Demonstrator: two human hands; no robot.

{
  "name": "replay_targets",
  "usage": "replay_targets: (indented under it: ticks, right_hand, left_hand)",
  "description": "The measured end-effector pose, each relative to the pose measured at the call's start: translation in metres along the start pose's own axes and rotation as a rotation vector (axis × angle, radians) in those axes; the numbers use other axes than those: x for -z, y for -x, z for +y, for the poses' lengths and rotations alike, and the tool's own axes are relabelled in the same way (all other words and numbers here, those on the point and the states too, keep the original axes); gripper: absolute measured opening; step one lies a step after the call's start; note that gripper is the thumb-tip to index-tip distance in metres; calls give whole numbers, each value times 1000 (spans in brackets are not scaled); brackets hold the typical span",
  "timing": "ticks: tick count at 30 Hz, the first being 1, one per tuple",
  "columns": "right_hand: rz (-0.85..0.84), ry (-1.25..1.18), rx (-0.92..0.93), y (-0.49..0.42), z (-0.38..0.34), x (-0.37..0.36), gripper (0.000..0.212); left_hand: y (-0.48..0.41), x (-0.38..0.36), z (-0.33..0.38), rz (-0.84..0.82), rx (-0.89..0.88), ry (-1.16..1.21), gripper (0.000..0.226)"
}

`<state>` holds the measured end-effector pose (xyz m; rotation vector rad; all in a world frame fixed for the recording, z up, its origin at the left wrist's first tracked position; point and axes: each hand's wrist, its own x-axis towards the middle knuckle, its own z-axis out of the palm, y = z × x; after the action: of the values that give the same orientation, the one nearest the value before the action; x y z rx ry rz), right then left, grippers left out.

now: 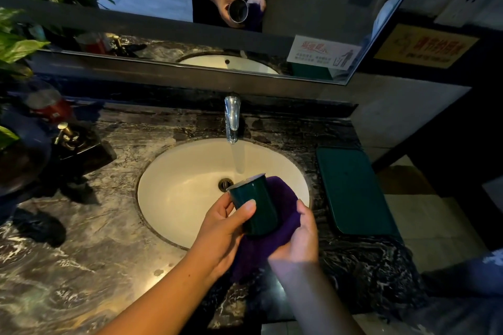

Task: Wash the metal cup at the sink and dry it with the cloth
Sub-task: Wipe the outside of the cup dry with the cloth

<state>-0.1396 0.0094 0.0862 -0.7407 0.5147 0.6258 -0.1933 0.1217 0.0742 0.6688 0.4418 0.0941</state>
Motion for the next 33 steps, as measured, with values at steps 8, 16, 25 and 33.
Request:
replay_targets:
  ticks: [8, 16, 25, 33]
  right_hand:
    - [70, -54, -132, 6, 9, 1, 59]
    - [133, -15, -91, 11, 4, 19, 55]
    - [110, -60, -72, 10, -1, 17, 62]
    - [103, 91, -88, 22, -2, 27, 45]
  left_hand:
    - [-5, 6, -1, -64, -222, -539, 67]
    - [-4, 14, -5, -79, -254, -716, 72]
    - [-5, 5, -9, -93, -288, -740, 70]
    - [-13, 16, 2, -48, -327, -793, 70]
